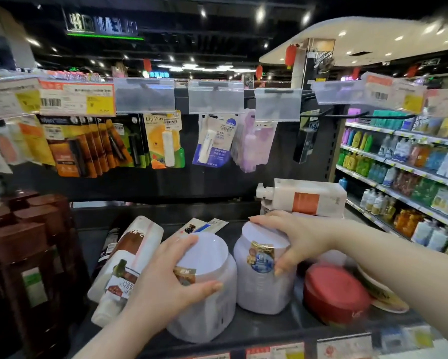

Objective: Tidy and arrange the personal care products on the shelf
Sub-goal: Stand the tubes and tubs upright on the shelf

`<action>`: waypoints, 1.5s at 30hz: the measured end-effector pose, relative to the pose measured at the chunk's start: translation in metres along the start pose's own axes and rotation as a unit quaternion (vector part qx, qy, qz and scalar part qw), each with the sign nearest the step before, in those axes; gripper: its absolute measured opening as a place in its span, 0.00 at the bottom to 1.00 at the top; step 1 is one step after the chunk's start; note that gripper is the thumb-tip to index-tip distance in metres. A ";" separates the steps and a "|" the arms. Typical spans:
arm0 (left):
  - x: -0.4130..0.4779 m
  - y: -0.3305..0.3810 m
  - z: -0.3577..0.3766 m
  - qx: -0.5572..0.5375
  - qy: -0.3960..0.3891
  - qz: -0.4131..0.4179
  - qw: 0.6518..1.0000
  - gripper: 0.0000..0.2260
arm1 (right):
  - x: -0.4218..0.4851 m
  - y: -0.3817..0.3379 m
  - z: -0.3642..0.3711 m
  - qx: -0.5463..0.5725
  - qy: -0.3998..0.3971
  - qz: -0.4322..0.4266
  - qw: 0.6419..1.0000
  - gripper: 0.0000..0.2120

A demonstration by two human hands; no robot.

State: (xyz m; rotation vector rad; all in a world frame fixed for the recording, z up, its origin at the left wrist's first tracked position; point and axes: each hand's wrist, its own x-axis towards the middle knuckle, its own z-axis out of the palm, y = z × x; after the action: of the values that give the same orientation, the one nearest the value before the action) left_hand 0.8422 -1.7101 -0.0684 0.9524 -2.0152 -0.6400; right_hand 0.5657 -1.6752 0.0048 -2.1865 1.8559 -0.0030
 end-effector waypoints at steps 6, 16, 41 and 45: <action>-0.001 0.003 0.001 -0.019 0.002 0.013 1.000 0.35 | 0.048 0.008 -0.002 0.035 0.043 0.007 0.998 0.51; -0.003 0.003 -0.001 -0.007 0.007 -0.007 1.000 0.33 | 0.117 0.022 -0.017 0.043 0.045 0.041 0.997 0.47; -0.068 -0.059 -0.130 0.196 0.364 -0.149 0.898 0.35 | 0.114 -0.227 -0.035 0.031 0.193 -0.274 0.942 0.19; -0.069 -0.063 -0.131 0.162 0.331 -0.136 0.920 0.33 | 0.121 -0.283 -0.019 0.039 0.151 -0.331 0.931 0.26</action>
State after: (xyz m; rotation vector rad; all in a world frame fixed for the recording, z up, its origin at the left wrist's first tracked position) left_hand 1.0036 -1.7054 -0.0714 1.4356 -1.4054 -0.0808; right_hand 0.8581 -1.7564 0.0605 -2.7546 1.1132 -0.5586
